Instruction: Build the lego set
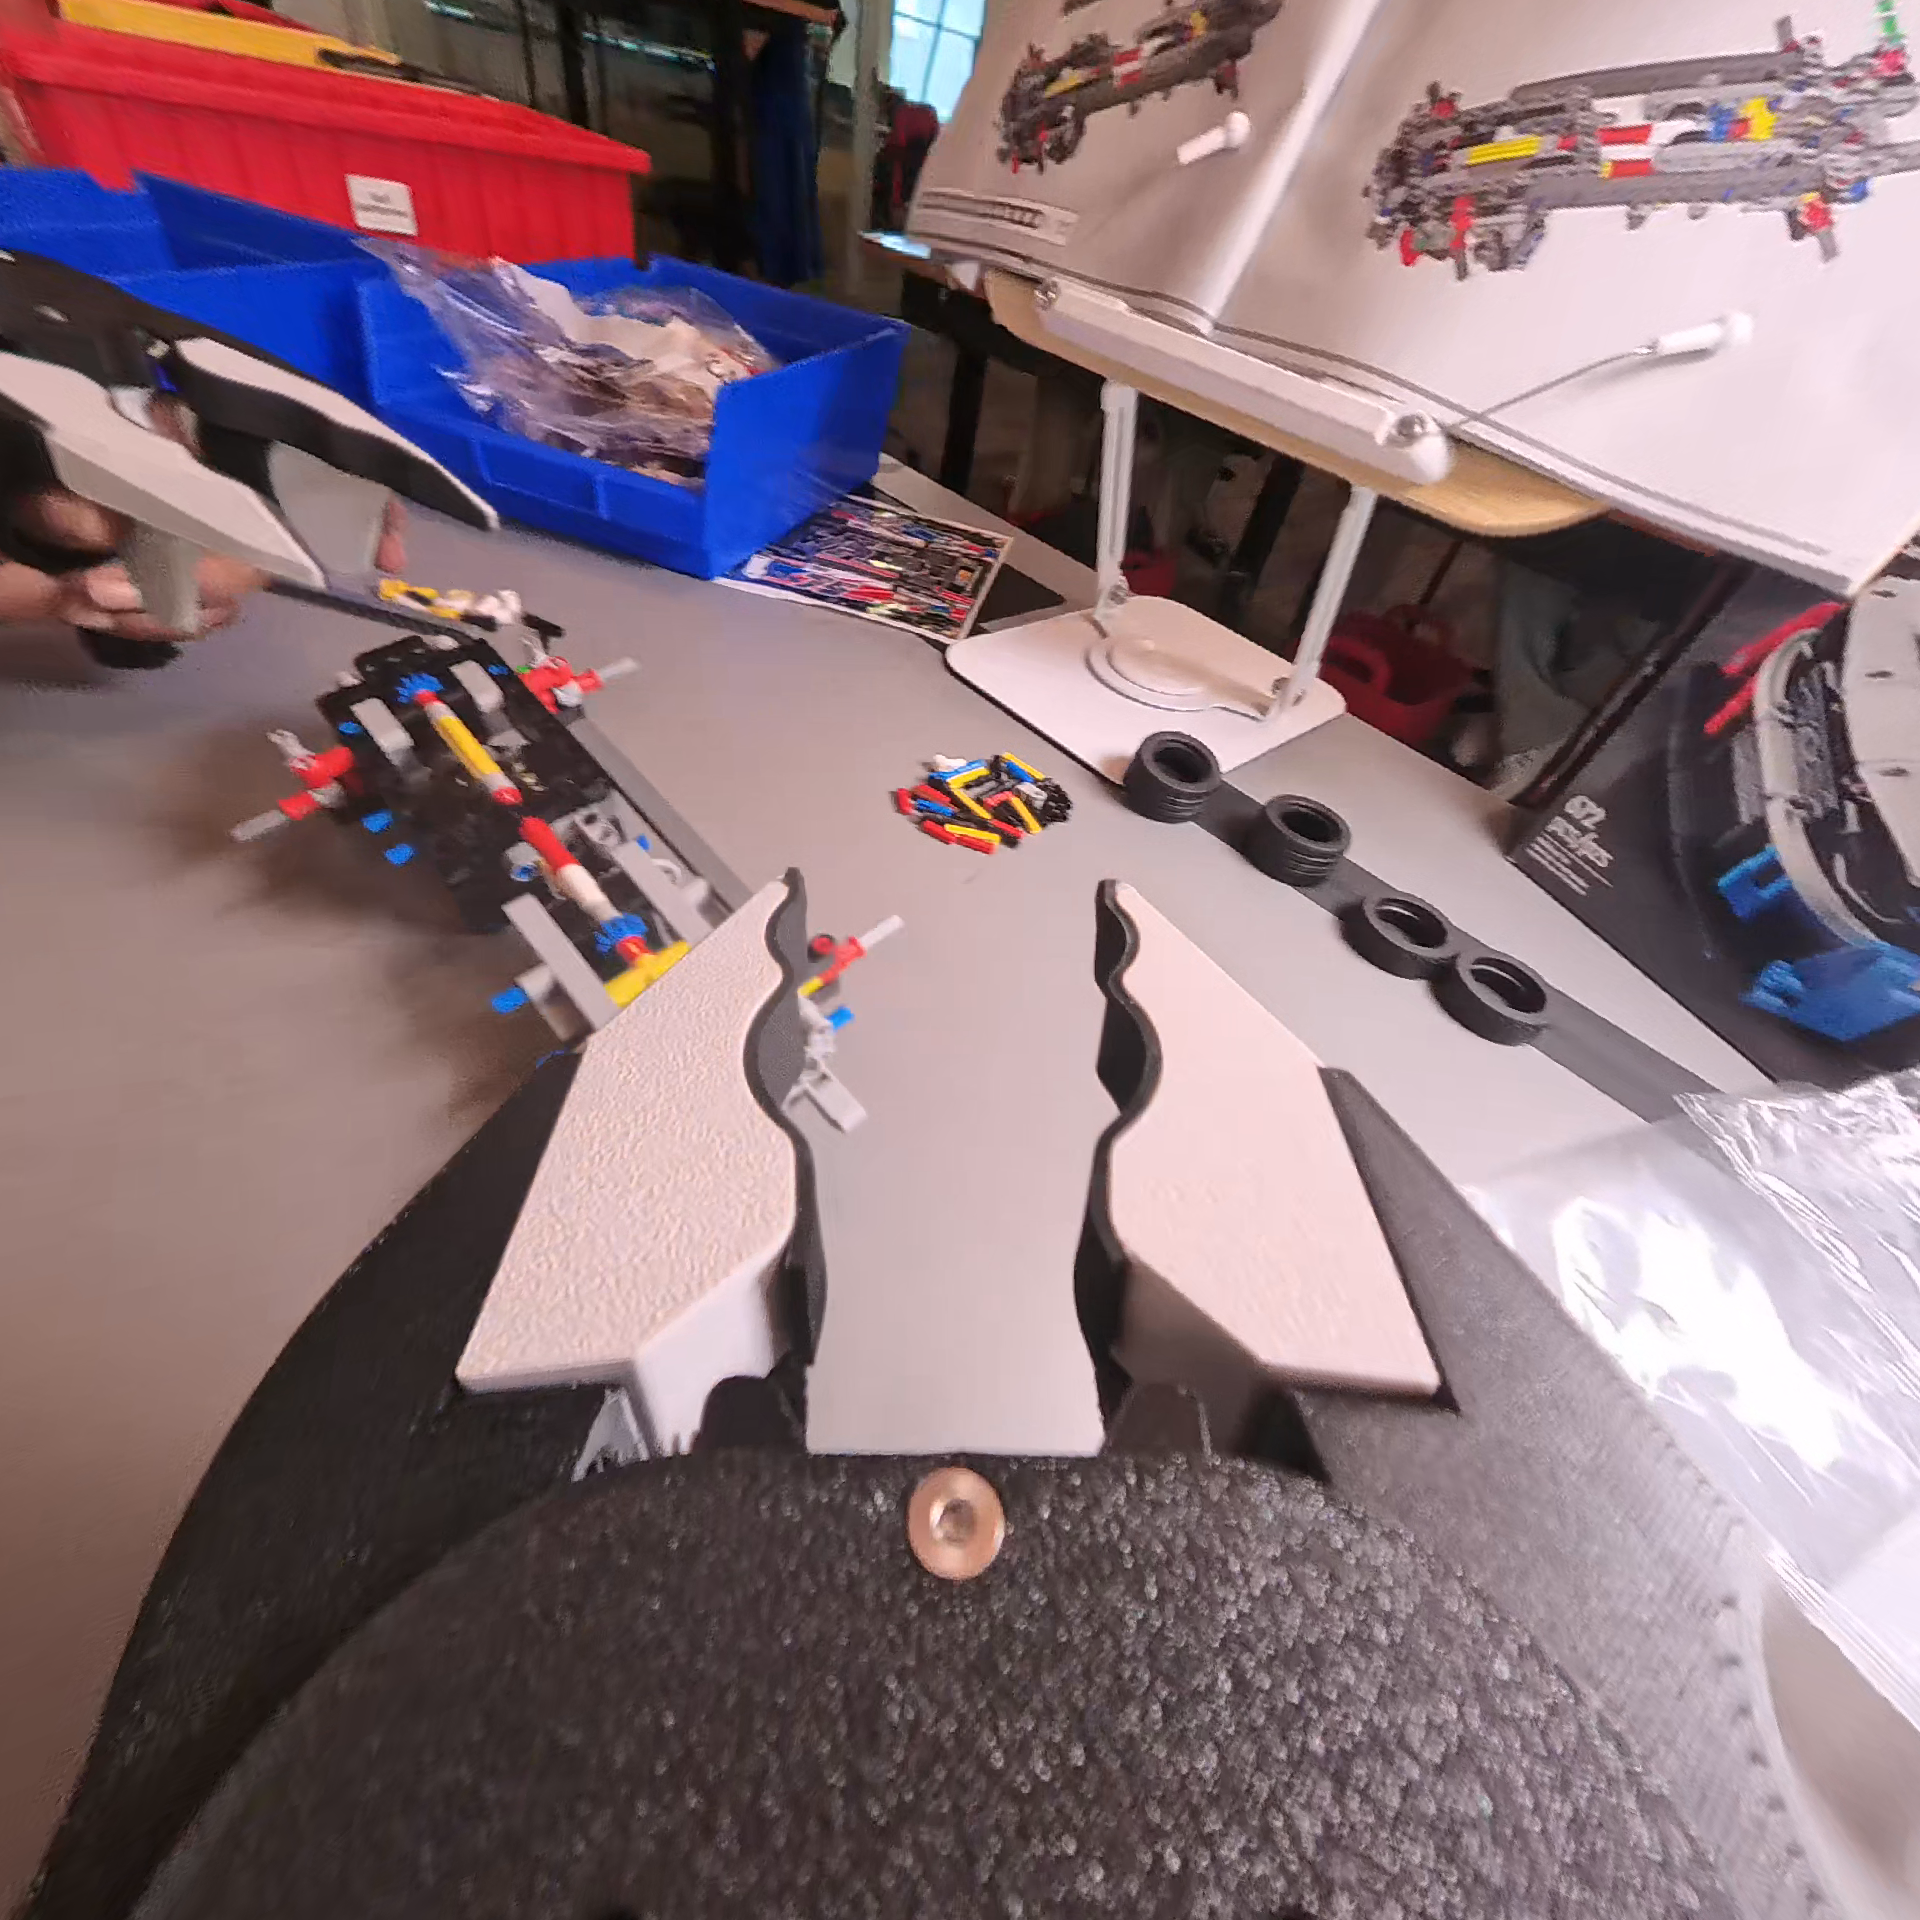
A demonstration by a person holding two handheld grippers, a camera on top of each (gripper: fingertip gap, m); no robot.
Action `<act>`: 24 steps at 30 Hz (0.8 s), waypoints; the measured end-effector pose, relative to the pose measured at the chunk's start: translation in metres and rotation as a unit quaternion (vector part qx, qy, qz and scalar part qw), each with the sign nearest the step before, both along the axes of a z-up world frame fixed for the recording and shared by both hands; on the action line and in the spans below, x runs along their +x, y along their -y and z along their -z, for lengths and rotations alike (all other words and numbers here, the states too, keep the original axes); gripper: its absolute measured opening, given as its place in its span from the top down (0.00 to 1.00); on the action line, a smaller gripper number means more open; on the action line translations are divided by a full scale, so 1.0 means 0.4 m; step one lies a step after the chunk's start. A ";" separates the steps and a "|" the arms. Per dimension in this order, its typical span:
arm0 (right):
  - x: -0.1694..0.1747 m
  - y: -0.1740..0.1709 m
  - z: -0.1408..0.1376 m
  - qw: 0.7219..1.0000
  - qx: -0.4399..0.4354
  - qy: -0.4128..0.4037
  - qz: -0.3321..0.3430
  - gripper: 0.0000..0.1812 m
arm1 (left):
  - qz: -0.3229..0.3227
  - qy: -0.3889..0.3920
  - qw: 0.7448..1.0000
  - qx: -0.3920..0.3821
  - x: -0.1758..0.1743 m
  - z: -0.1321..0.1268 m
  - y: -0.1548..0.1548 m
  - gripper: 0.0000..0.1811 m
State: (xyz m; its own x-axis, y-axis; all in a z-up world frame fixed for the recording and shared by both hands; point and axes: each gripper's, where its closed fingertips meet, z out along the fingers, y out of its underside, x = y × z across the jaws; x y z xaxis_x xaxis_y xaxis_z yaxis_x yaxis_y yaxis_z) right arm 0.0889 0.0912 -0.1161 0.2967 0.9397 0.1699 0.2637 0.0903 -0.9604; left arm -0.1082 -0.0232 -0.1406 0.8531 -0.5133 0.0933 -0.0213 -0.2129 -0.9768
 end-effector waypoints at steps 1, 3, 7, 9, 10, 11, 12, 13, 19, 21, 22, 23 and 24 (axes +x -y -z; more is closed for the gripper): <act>0.004 -0.014 0.010 1.000 0.002 -0.001 0.008 0.71 | -0.006 0.005 1.000 0.003 -0.003 -0.002 -0.007 0.62; 0.007 -0.041 0.023 1.000 0.000 -0.015 0.027 0.70 | -0.023 -0.010 1.000 0.008 -0.018 0.007 -0.021 0.62; -0.006 -0.053 0.049 0.999 -0.013 -0.018 0.035 0.66 | -0.052 -0.030 0.998 0.018 -0.052 0.019 -0.031 0.63; -0.015 -0.050 0.049 0.999 -0.005 -0.018 0.035 0.73 | -0.064 -0.043 0.997 0.030 -0.064 0.012 -0.029 0.65; -0.019 -0.049 0.047 0.999 -0.002 -0.020 0.036 0.80 | -0.068 -0.045 0.996 0.039 -0.066 0.004 -0.027 0.67; -0.022 -0.048 0.041 0.999 0.005 -0.027 0.038 0.88 | -0.073 -0.047 0.995 0.051 -0.068 -0.007 -0.028 0.70; -0.023 -0.049 0.033 0.998 0.014 -0.036 0.041 0.95 | -0.081 -0.053 0.993 0.063 -0.072 -0.017 -0.031 0.75; -0.026 -0.052 0.025 0.998 0.022 -0.042 0.046 1.00 | -0.091 -0.063 0.991 0.075 -0.079 -0.028 -0.037 0.80; -0.102 -0.104 -0.018 0.997 0.033 -0.040 0.051 1.00 | -0.096 -0.087 0.985 0.116 -0.088 -0.098 -0.127 0.98; -0.135 -0.136 -0.034 0.997 0.046 -0.037 0.052 0.99 | -0.099 -0.091 0.983 0.124 -0.099 -0.120 -0.174 0.98; -0.149 -0.155 -0.043 0.997 0.044 -0.043 0.056 0.97 | -0.106 -0.096 0.981 0.132 -0.112 -0.132 -0.199 0.98; -0.161 -0.174 -0.050 0.996 0.039 -0.053 0.058 0.93 | -0.116 -0.101 0.978 0.141 -0.130 -0.143 -0.221 0.98; -0.169 -0.194 -0.056 0.995 0.035 -0.065 0.064 0.89 | -0.126 -0.103 0.975 0.148 -0.150 -0.155 -0.237 0.98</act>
